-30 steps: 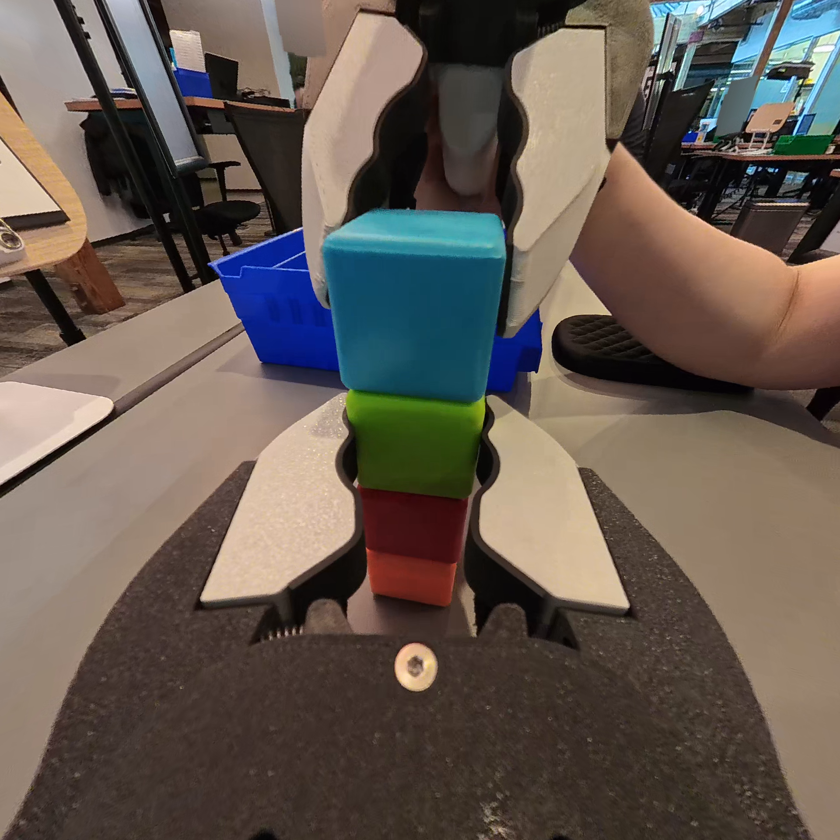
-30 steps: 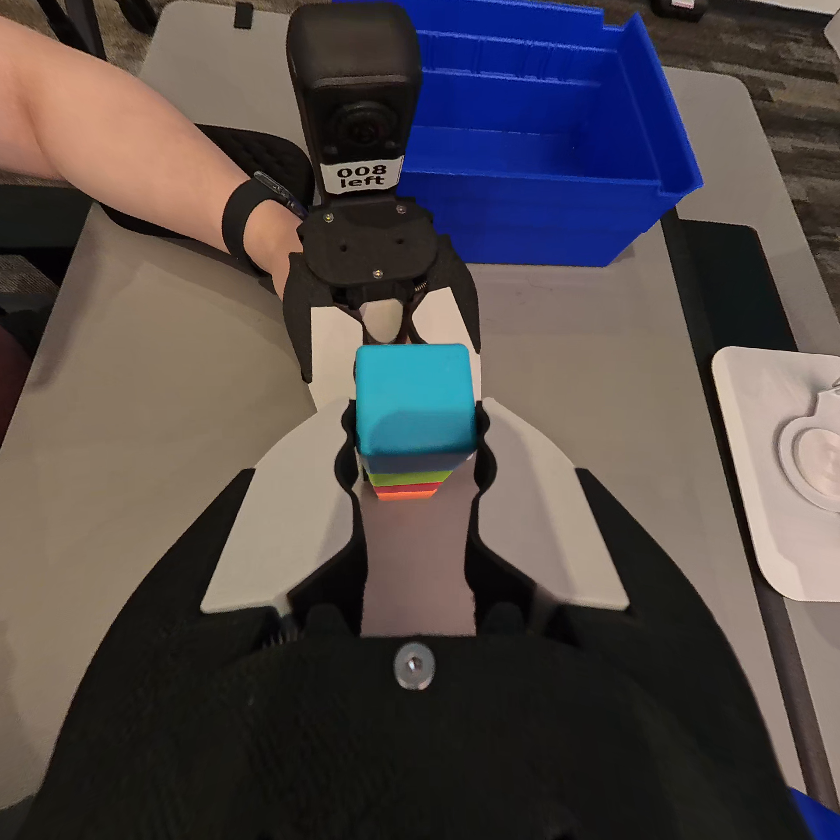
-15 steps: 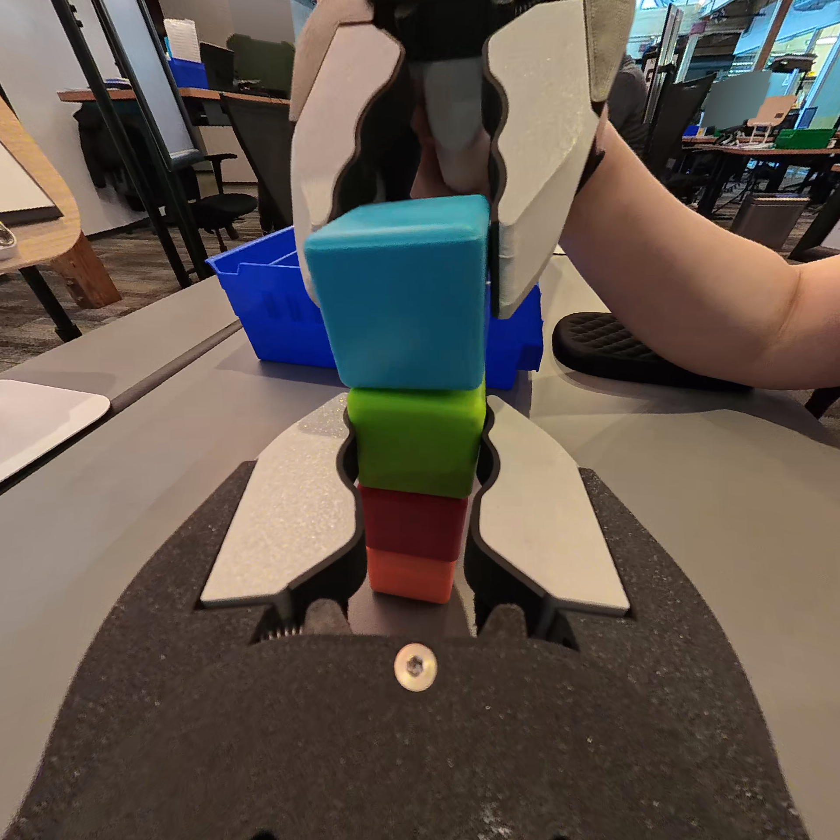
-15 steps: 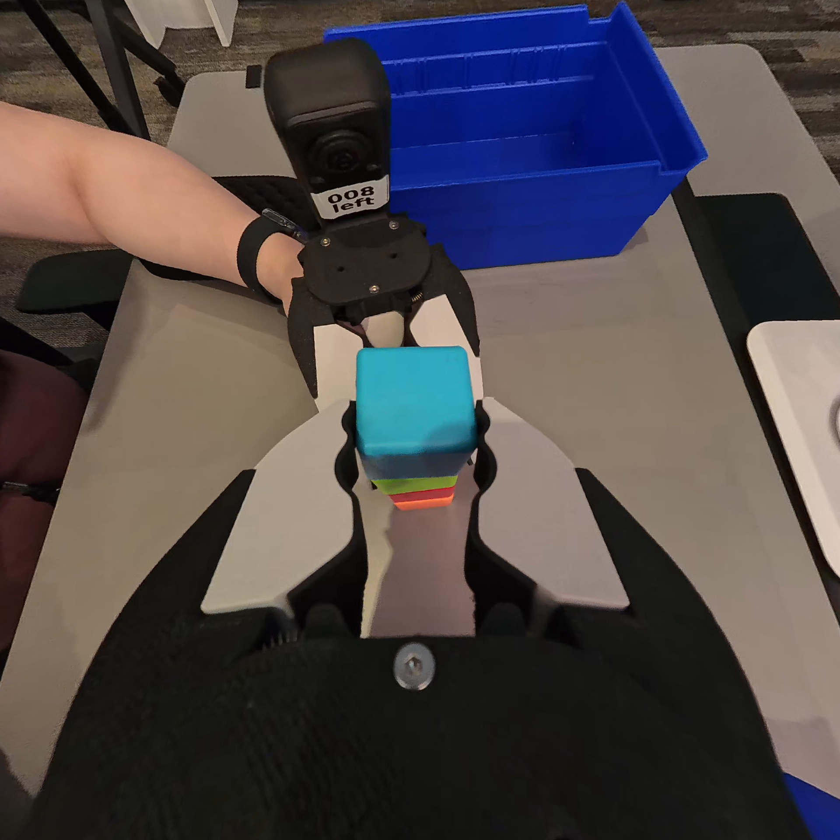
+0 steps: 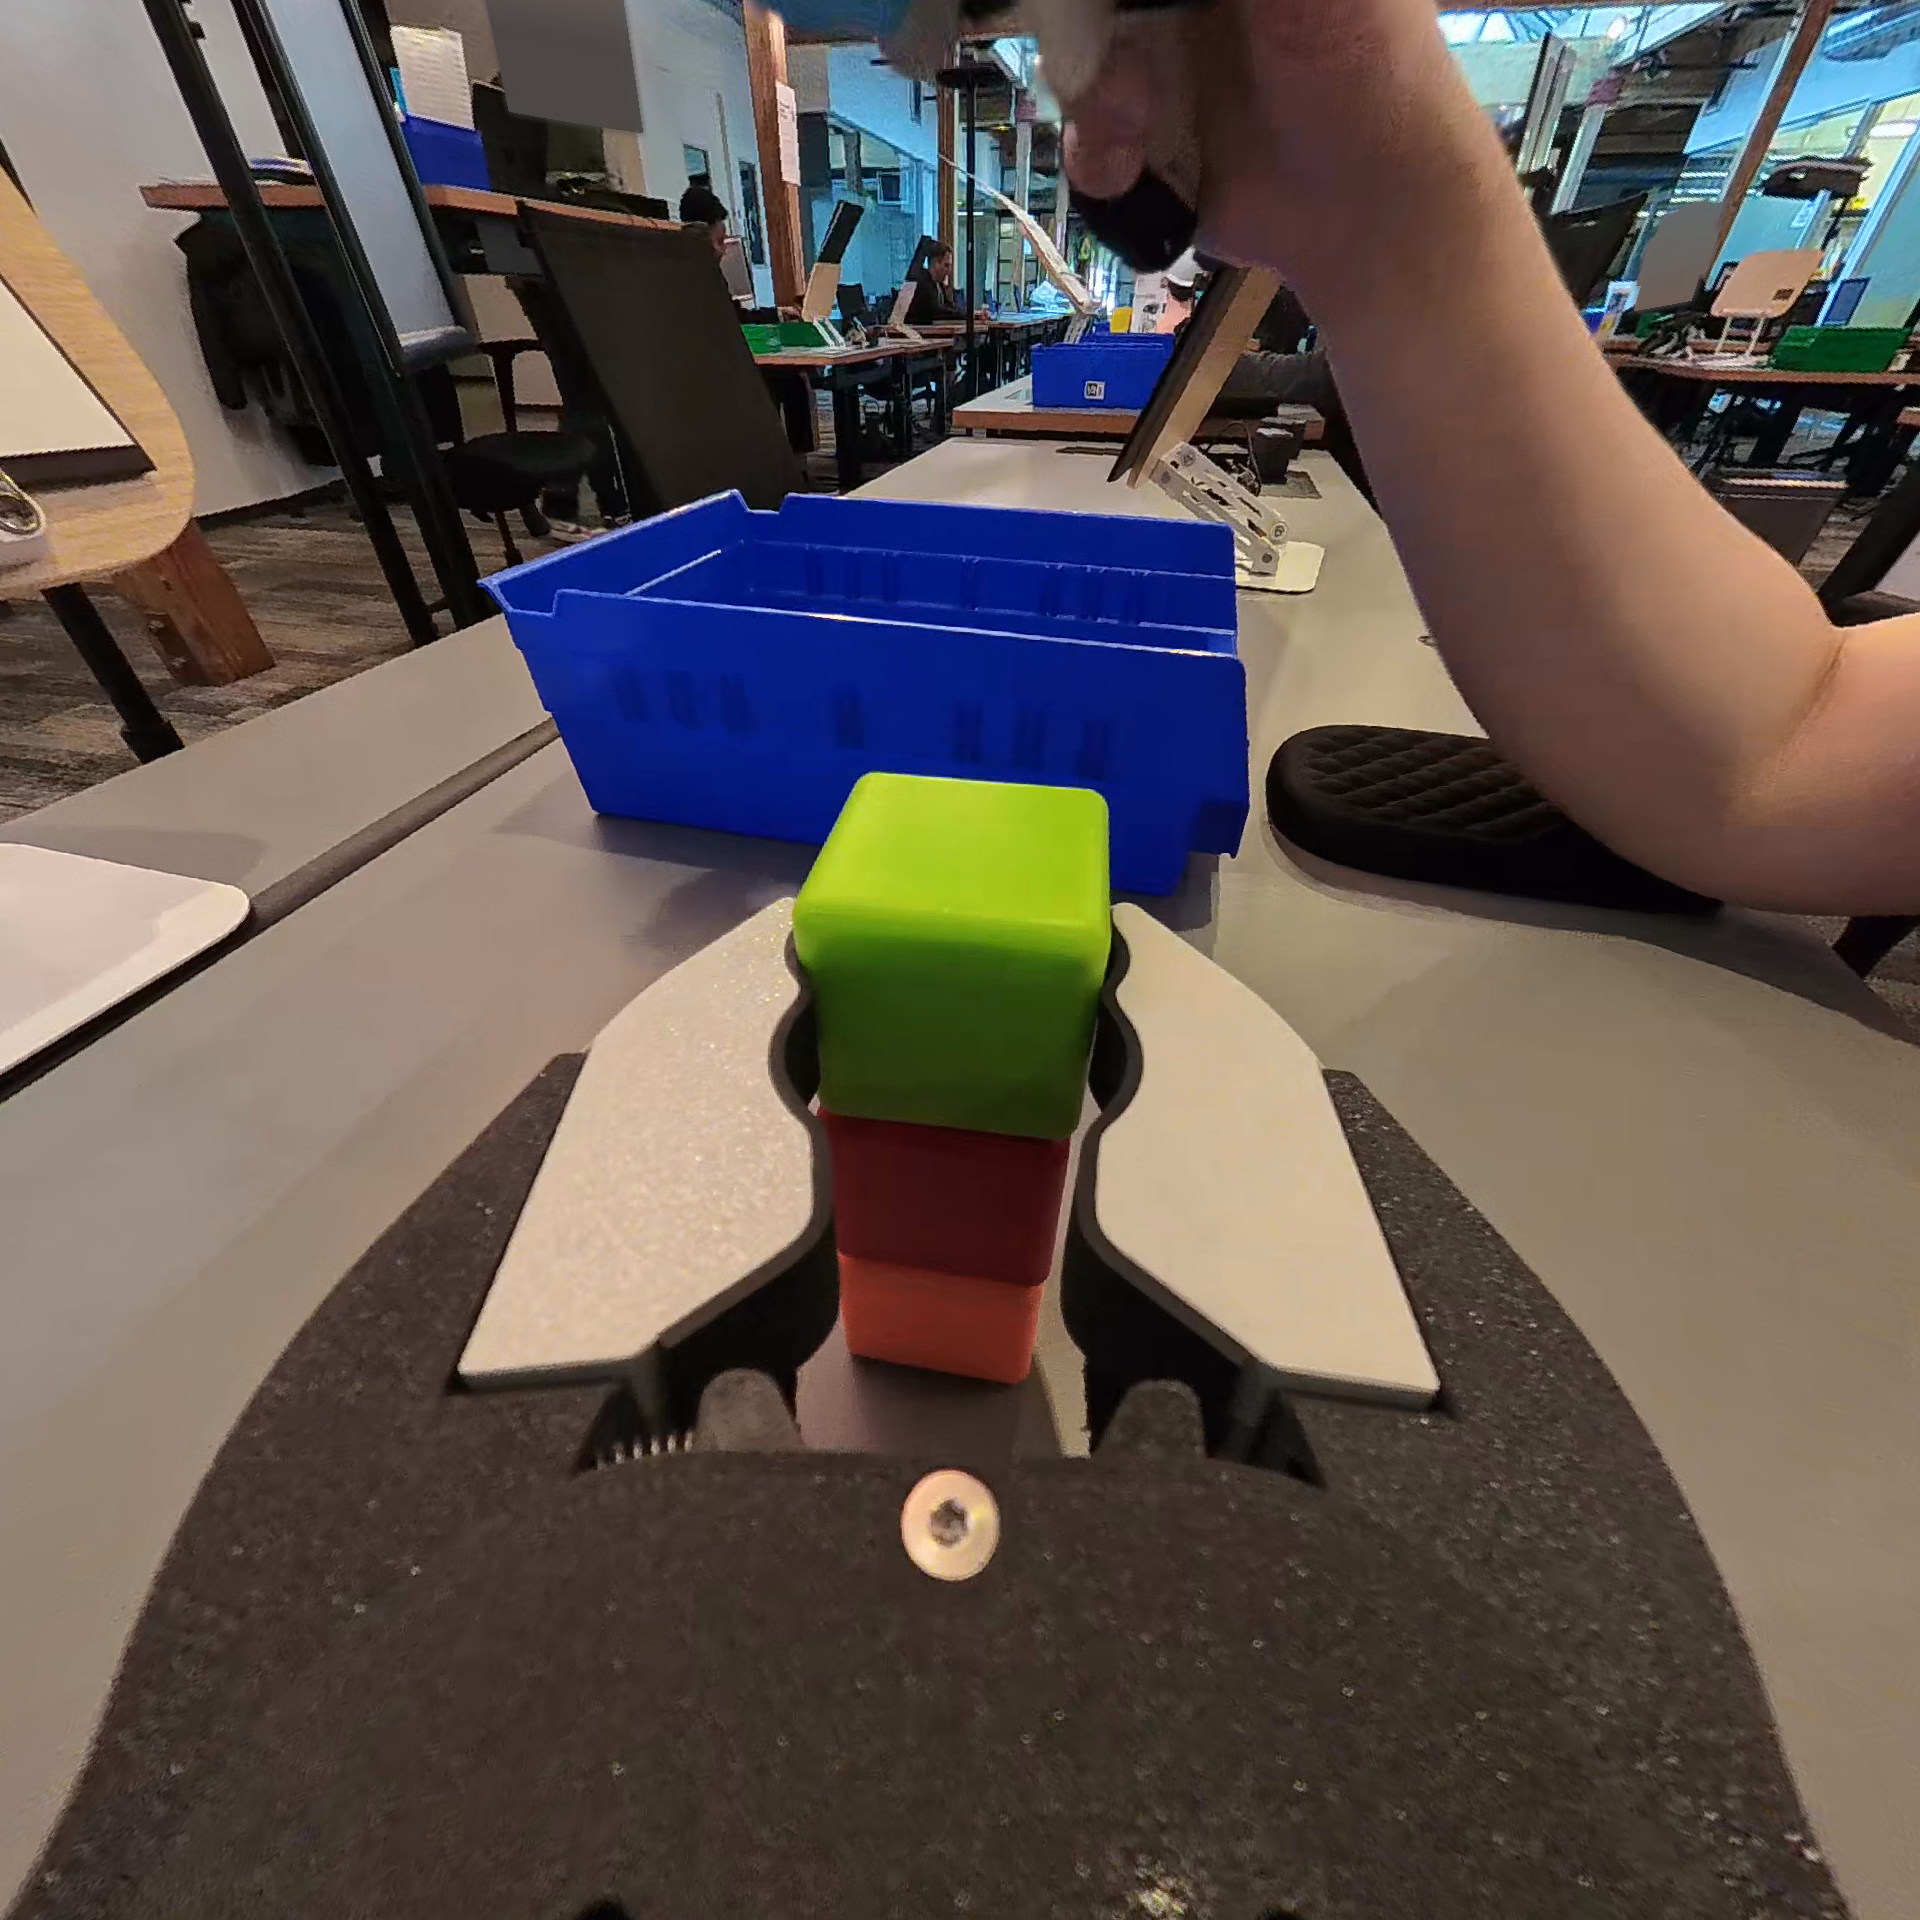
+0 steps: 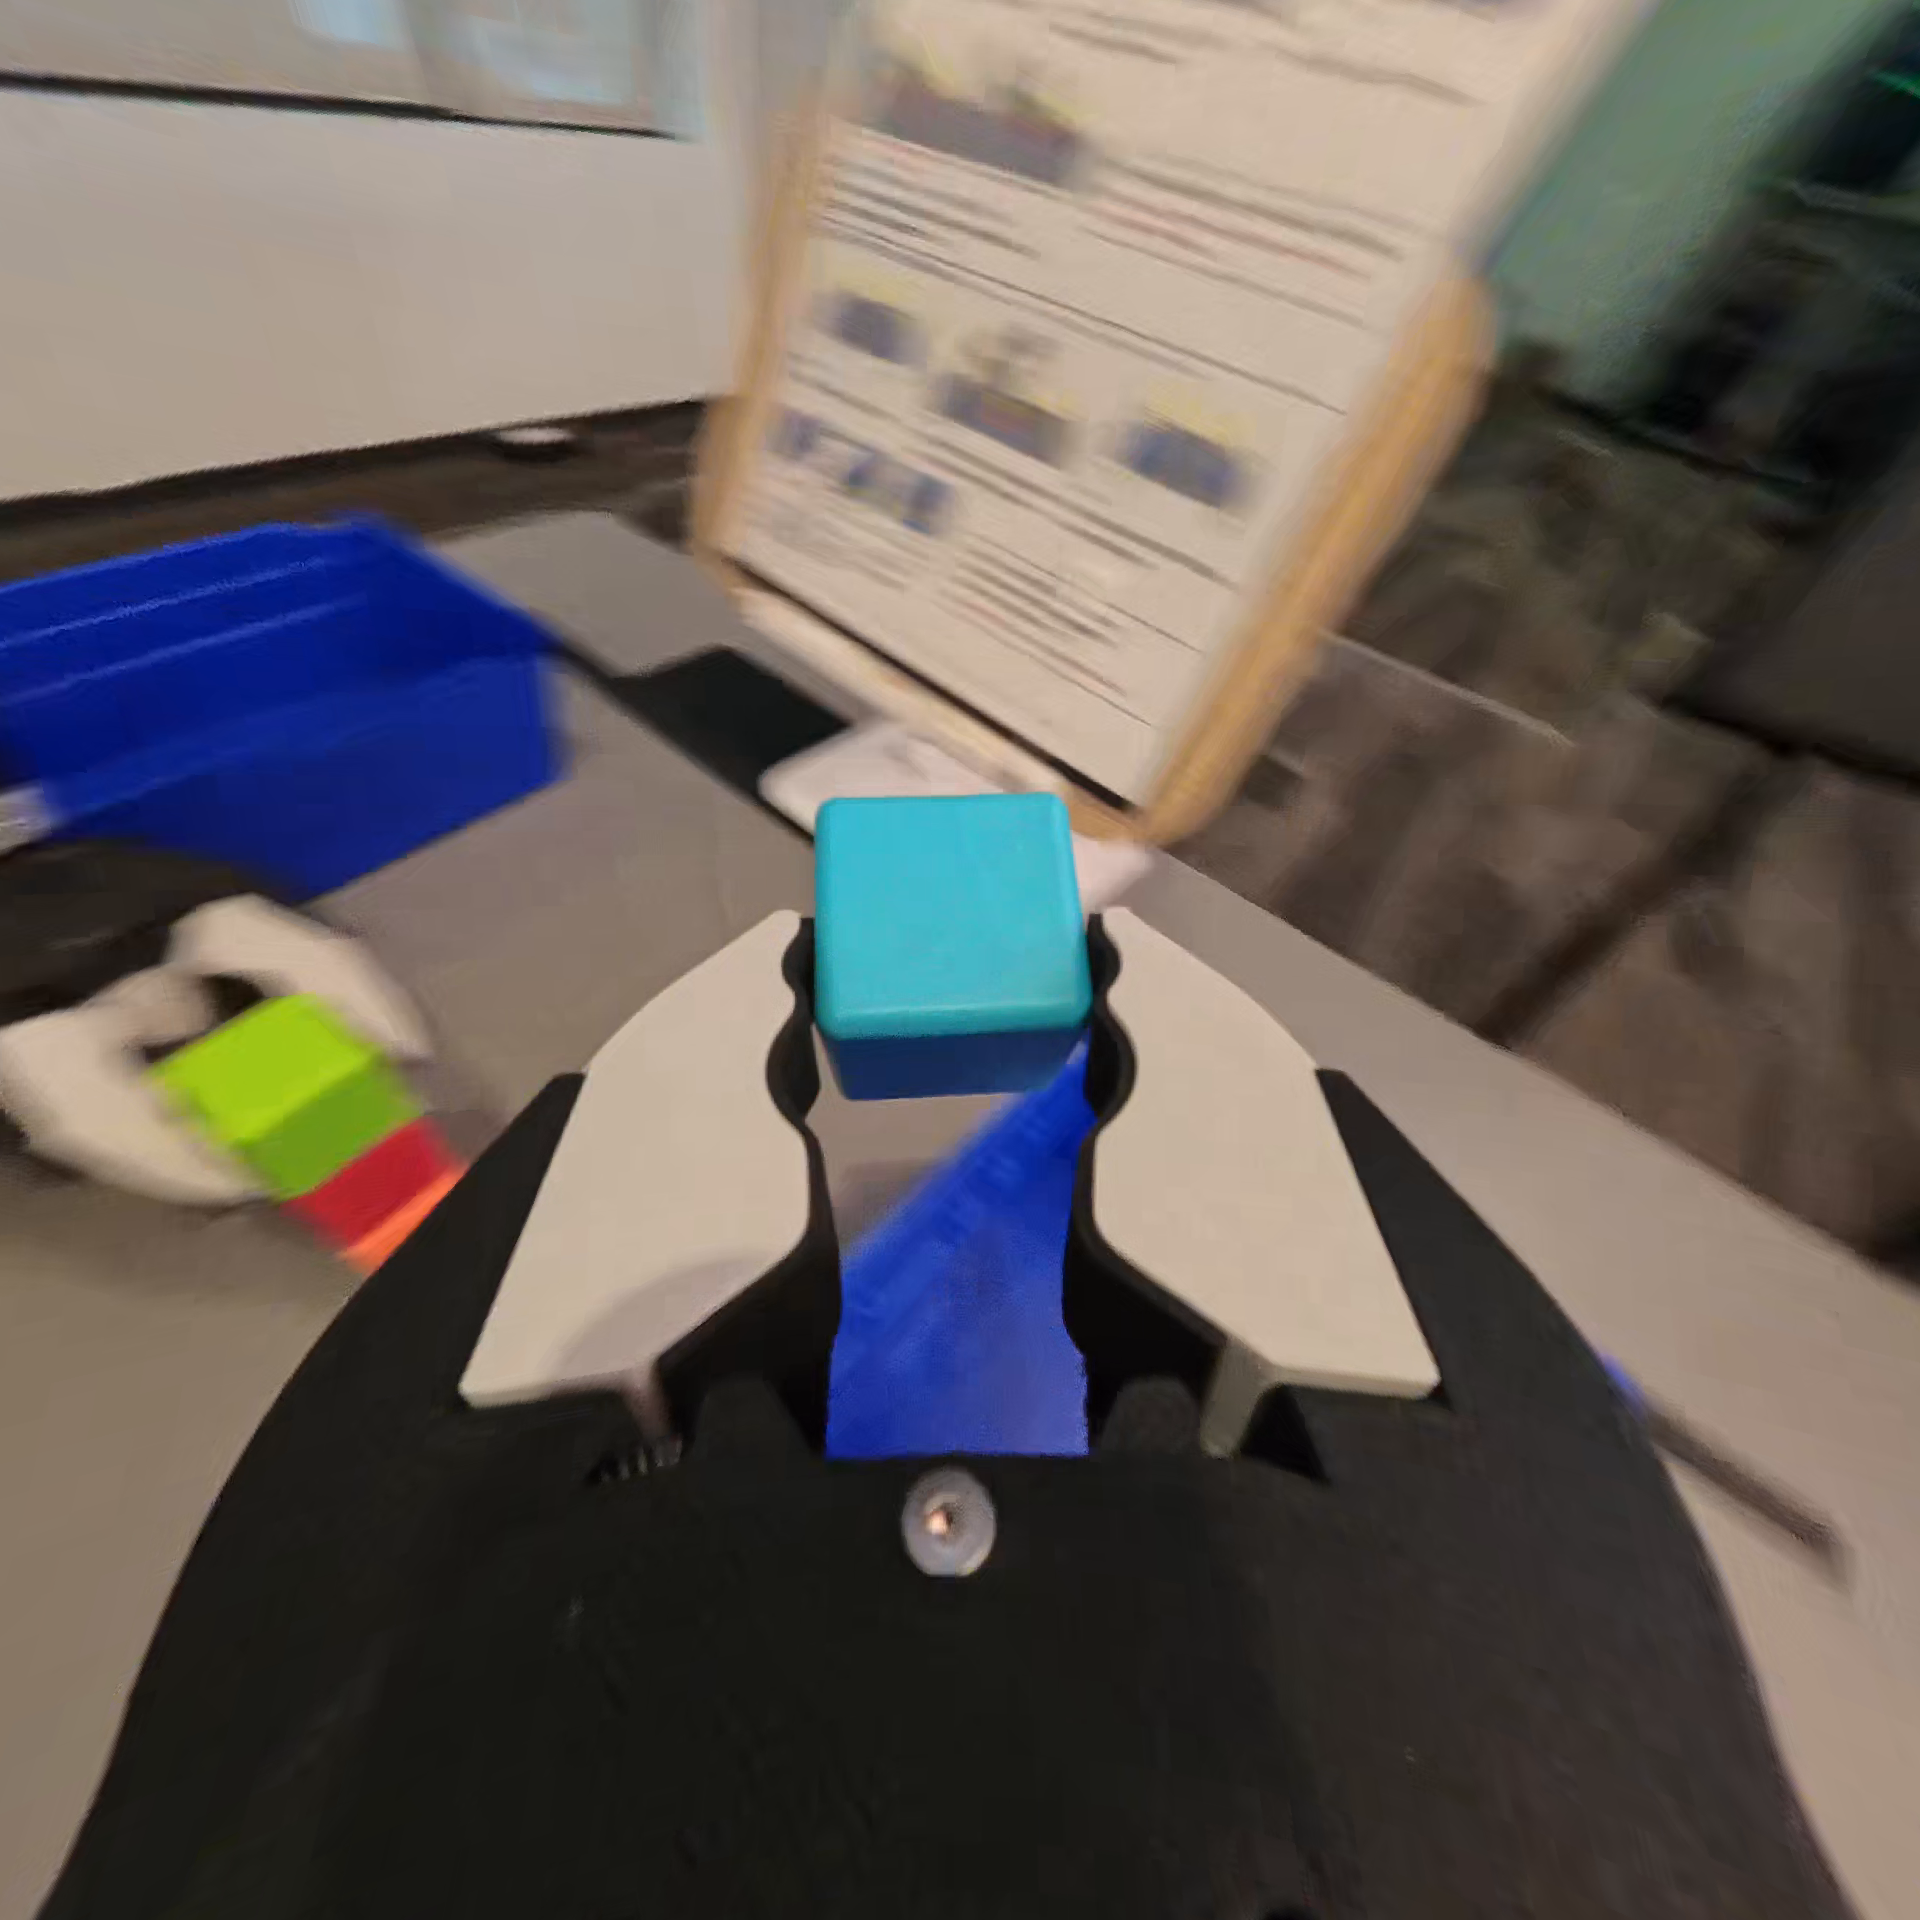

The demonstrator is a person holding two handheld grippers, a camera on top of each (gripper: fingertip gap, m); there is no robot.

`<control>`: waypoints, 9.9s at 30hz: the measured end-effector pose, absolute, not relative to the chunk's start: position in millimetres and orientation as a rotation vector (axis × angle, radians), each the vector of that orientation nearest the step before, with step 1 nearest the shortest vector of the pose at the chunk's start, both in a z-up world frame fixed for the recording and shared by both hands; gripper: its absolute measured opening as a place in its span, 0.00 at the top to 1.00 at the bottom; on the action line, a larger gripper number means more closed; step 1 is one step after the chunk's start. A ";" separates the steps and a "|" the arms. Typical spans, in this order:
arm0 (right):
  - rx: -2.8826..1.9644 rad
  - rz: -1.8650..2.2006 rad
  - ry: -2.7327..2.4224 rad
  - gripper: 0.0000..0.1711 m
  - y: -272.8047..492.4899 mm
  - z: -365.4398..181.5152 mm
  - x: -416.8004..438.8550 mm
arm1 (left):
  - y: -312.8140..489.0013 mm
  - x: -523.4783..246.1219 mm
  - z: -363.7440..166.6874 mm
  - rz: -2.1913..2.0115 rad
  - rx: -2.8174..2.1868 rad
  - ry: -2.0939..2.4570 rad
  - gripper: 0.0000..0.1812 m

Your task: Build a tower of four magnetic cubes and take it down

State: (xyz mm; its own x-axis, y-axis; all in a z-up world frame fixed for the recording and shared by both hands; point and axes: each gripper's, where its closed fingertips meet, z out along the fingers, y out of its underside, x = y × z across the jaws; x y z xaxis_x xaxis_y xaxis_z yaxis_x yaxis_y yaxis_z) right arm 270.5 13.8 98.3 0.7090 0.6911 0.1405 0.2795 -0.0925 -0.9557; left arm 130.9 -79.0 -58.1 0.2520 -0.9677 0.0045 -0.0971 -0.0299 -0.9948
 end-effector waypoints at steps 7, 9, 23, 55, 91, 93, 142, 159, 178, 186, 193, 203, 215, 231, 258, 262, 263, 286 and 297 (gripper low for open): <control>-2.211 0.079 -0.228 0.71 91.6 -36.6 407.7 | -79.1 130.8 -58.3 -0.974 -1.411 1.078 0.73; -2.288 -0.006 -0.183 0.71 98.0 -65.9 421.2 | -81.3 131.0 -58.2 -0.979 -1.403 1.092 0.73; -2.439 -0.186 -0.253 0.64 105.6 -129.7 435.5 | -82.9 131.0 -57.8 -0.979 -1.385 1.105 0.73; -1.649 0.786 -1.831 0.67 -84.2 -59.4 101.1 | -79.5 130.1 -102.7 -0.818 -1.605 1.239 0.71; -2.251 0.475 -0.538 0.71 96.2 -91.8 333.5 | -73.3 133.2 -103.2 -0.777 -1.609 1.223 0.71; -2.294 0.377 -0.598 0.71 98.7 -111.2 333.0 | -73.1 133.2 -103.3 -0.774 -1.610 1.222 0.71; -1.770 0.631 -1.969 0.71 -81.2 -104.7 111.7 | -75.9 125.4 -152.9 -0.591 -1.828 1.483 0.72; -1.749 0.850 -1.813 0.71 -77.5 -64.6 122.8 | -77.1 125.7 -152.9 -0.595 -1.822 1.495 0.72; -2.365 0.515 -1.500 0.71 -46.8 -102.7 342.3 | -77.8 125.5 -152.8 -0.593 -1.818 1.499 0.72; -2.427 0.701 -1.679 0.70 -68.3 -133.3 319.0 | -78.0 125.5 -152.9 -0.594 -1.817 1.499 0.72; -2.471 0.722 -1.577 0.65 -64.1 -129.0 319.3 | -77.9 125.5 -152.9 -0.592 -1.816 1.499 0.72; -2.280 0.495 -1.417 0.65 -44.2 -70.2 333.9 | -77.8 125.8 -151.4 -0.552 -1.792 1.490 0.72; -1.826 1.166 -0.908 0.68 -49.7 96.6 218.9 | -67.0 138.5 -0.6 -0.450 -1.407 1.242 0.73; -2.032 1.400 -0.955 0.70 -59.3 43.2 125.3 | -57.1 146.5 34.6 -0.196 -1.234 1.203 0.73; -1.939 1.827 -1.039 0.70 -78.5 40.5 109.4 | -71.2 143.5 51.4 -0.248 -1.124 1.165 0.73; -1.979 1.687 -1.098 0.71 -75.4 37.7 118.6 | -70.1 144.2 45.3 -0.222 -1.157 1.180 0.73; -1.988 1.622 -1.111 0.70 -75.4 41.4 128.4 | -71.1 144.6 44.9 -0.212 -1.157 1.188 0.73; -3.129 -0.141 -0.806 0.66 -66.4 -126.8 439.6 | -51.8 -4.2 138.8 -0.097 -1.345 0.858 0.68; -2.546 0.016 -0.097 0.65 0.6 -33.3 495.5 | -33.8 -263.5 47.2 0.099 -2.170 0.061 0.69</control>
State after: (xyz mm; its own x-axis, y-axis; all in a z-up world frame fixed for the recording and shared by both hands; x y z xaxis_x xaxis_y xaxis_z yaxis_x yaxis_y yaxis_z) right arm 495.5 0.6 -33.3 0.9973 0.0727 0.0098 0.0657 -0.8260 -0.5598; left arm -263.5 -33.8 47.2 0.9955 -0.0061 -0.0944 -0.0813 -0.5654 -0.8208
